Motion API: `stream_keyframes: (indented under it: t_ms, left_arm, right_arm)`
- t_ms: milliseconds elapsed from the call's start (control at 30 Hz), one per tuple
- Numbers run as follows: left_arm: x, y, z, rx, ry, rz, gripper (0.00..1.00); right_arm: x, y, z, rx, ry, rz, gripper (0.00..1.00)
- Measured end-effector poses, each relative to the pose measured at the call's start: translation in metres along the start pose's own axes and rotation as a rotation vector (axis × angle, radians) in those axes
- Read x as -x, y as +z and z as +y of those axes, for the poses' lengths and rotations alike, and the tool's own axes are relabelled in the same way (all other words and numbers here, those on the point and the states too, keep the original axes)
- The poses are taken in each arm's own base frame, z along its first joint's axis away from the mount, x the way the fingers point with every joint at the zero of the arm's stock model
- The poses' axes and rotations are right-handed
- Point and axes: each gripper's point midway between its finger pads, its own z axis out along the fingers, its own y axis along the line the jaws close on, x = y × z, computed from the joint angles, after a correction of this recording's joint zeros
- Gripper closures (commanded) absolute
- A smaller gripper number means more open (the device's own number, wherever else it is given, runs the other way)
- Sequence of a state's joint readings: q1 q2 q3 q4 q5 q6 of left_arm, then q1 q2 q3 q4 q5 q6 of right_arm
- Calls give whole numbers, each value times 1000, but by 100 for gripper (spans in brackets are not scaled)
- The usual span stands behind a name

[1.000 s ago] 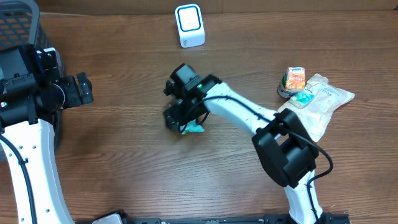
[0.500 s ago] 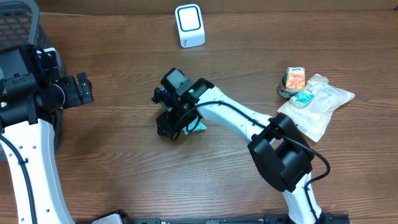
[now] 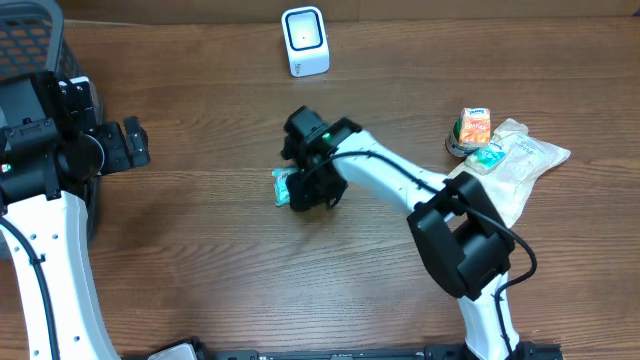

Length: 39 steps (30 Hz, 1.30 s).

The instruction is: Scan the item barcode

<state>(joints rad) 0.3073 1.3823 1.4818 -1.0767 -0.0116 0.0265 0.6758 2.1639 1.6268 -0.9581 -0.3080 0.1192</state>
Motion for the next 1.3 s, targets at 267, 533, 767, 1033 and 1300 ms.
stream_keyframes:
  t_ms: [267,533,767,1033,1300]
  left_arm:
    - [0,0,0,0,0,0,0]
    - [0,0,0,0,0,0,0]
    - [0,0,0,0,0,0,0]
    - [0,0,0,0,0,0,0]
    - [0,0,0,0,0,0,0]
  right_arm:
    - [-14,-3,10,43,-15,65,48]
    - [34,-79,-16,65,52,-91,28]
    - [61,-116,-73,73,145,-244,17]
    - [47,-63,-67,204,138,-169,17]
    - [38,-39,-64,273,141,-143,17]
